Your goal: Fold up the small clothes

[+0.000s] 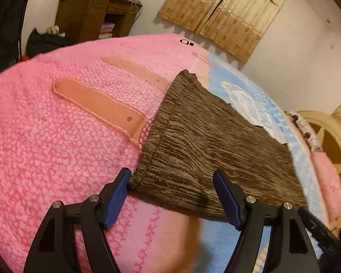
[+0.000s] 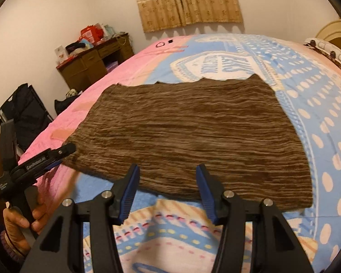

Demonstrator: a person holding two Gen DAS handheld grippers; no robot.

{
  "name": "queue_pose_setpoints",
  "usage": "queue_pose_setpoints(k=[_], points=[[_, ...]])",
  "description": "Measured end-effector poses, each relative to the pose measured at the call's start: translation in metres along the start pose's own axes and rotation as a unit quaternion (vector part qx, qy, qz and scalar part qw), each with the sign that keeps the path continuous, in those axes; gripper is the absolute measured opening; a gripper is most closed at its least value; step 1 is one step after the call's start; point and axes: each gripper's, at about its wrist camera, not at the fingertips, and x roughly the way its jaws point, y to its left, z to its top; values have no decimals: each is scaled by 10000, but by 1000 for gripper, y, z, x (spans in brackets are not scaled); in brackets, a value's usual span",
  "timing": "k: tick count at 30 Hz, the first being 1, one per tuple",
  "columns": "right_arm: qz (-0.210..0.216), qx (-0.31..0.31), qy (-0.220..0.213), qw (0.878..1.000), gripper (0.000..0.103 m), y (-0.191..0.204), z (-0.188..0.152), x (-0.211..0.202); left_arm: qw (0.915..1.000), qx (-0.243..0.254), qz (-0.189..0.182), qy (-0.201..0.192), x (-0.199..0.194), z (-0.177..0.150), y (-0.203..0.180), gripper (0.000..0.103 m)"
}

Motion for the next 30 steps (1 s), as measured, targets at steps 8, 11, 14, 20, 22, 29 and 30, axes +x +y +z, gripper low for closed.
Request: queue_pose_setpoints(k=[8, 11, 14, 20, 22, 29, 30], points=[[143, -39, -92, 9998, 55, 13, 11, 0, 9992, -328, -216, -66, -3, 1, 12, 74], [216, -29, -53, 9997, 55, 19, 16, 6, 9985, -352, -412, 33, 1, 3, 9, 32], [255, -122, -25, 9996, 55, 28, 23, 12, 9952, -674, -679, 186, 9, 1, 17, 21], [566, -207, -68, 9982, 66, 47, 58, 31, 9935, -835, -775, 79, 8, 1, 22, 21], [711, -197, 2, 9973, 68, 56, 78, 51, 9912, -1027, -835, 56, 8, 2, 26, 21], [1221, 249, 802, 9890, 74, 81, 120, 147, 9809, -1423, -1320, 158, 4, 6, 46, 22], [1242, 274, 889, 9879, 74, 84, 123, 157, 9791, -1459, -1409, 160, 3, 5, 49, 22]])
